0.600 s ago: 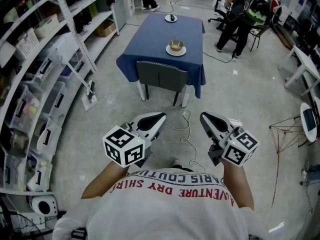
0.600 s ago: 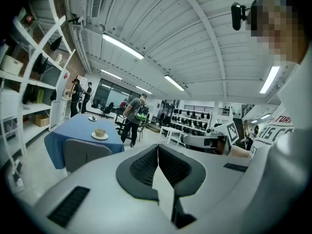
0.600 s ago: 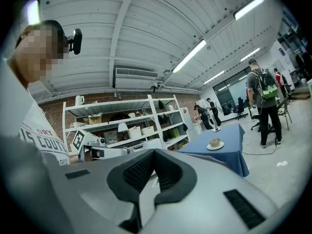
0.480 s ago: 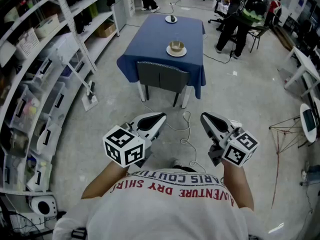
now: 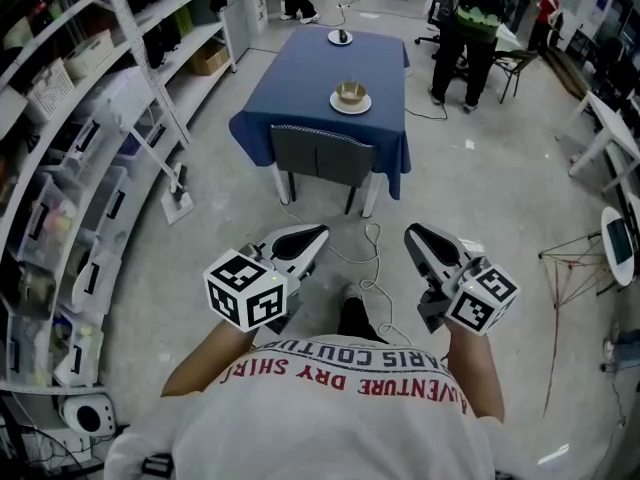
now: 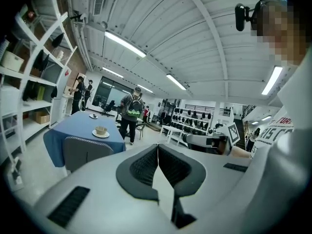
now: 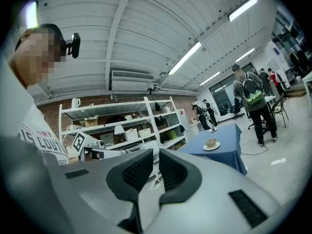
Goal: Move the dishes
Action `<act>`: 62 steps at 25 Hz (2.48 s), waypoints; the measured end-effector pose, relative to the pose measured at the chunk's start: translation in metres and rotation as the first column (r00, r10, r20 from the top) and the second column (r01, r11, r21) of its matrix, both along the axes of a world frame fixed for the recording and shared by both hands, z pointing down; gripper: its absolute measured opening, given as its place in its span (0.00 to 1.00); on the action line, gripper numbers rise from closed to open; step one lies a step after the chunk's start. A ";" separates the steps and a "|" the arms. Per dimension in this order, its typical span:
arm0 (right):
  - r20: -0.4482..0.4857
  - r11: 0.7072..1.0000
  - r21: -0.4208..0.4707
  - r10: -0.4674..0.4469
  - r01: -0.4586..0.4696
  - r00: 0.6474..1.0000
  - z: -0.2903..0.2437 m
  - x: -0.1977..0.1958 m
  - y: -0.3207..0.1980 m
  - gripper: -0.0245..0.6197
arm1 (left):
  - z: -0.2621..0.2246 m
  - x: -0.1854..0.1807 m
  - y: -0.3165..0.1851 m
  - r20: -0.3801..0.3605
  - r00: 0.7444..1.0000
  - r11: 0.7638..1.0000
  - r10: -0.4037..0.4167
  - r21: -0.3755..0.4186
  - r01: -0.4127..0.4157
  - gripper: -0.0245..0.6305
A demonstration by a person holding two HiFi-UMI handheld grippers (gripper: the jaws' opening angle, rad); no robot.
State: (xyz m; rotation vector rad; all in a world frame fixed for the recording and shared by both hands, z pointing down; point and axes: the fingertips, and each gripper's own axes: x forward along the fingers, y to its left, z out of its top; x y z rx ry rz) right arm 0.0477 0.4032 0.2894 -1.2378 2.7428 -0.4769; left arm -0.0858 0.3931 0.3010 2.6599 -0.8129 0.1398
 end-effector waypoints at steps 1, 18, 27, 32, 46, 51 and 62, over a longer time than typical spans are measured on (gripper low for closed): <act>-0.012 1.000 0.001 0.002 -0.002 1.000 0.002 0.002 -0.005 0.08 | 0.001 0.003 -0.004 0.003 1.000 1.000 0.002 -0.001 -0.002 0.08; -0.025 1.000 -0.007 0.027 -0.027 0.999 0.019 0.073 -0.189 0.53 | 0.017 0.049 -0.172 0.041 0.997 0.996 -0.072 -0.047 0.074 0.08; -0.090 0.998 0.057 0.037 -0.032 0.995 0.016 0.113 -0.302 0.62 | 0.014 0.086 -0.277 0.028 0.993 0.993 -0.116 -0.032 0.117 0.08; -0.108 0.997 0.070 -0.008 0.016 0.994 0.016 0.127 -0.343 0.63 | 0.015 0.105 -0.318 0.027 0.990 0.990 -0.135 -0.022 0.136 0.08; -0.138 0.996 0.054 -0.063 0.071 0.988 0.031 0.110 -0.404 0.64 | 0.024 0.074 -0.372 0.020 0.968 0.967 -0.250 -0.032 0.251 0.08; -0.171 0.998 0.019 -0.061 0.066 0.983 0.048 0.097 -0.436 0.64 | 0.039 0.057 -0.400 0.031 0.966 0.964 -0.255 -0.070 0.257 0.08; -0.318 0.999 -0.036 -0.045 0.036 0.947 0.088 0.054 -0.538 0.64 | 0.074 0.025 -0.502 0.080 0.975 0.964 -0.209 -0.154 0.219 0.08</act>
